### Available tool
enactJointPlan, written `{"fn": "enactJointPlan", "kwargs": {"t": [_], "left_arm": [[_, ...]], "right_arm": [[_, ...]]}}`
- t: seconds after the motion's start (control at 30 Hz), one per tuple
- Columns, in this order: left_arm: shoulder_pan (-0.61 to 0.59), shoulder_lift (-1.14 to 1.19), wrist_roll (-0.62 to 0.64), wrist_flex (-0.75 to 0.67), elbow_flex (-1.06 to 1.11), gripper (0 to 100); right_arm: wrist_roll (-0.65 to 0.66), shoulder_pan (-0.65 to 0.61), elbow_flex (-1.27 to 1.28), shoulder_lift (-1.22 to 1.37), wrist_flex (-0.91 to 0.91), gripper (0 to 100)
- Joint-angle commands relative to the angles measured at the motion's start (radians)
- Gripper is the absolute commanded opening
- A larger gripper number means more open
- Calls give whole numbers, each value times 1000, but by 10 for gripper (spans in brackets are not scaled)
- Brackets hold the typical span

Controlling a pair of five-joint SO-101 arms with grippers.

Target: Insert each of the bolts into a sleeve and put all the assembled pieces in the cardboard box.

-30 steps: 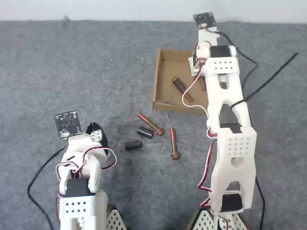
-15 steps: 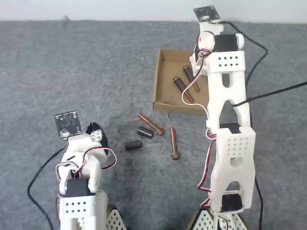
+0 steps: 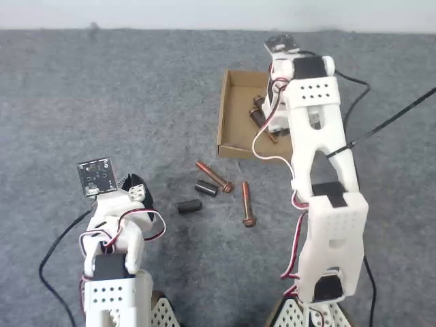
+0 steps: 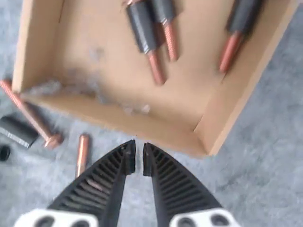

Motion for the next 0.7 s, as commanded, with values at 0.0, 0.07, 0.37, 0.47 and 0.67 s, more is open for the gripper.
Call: {"fn": "enactJointPlan", "kwargs": {"t": [0.0, 0.07, 0.37, 0.47, 0.67], "left_arm": [[-5, -14, -9, -2, -12, 11], [-6, -14, -9, -2, -12, 11], [-6, -14, -9, 0, -12, 11], [-6, -14, -9, 0, -12, 11], [-6, -14, -9, 0, -12, 11]], "right_arm": [[-6, -33, 91, -150, 41, 6], [-6, -53, 169, -203, 41, 6], [-15, -206, 612, -492, -70, 6], [-15, -274, 778, -598, -148, 6], [-11, -420, 1059, -763, -338, 6]]}}
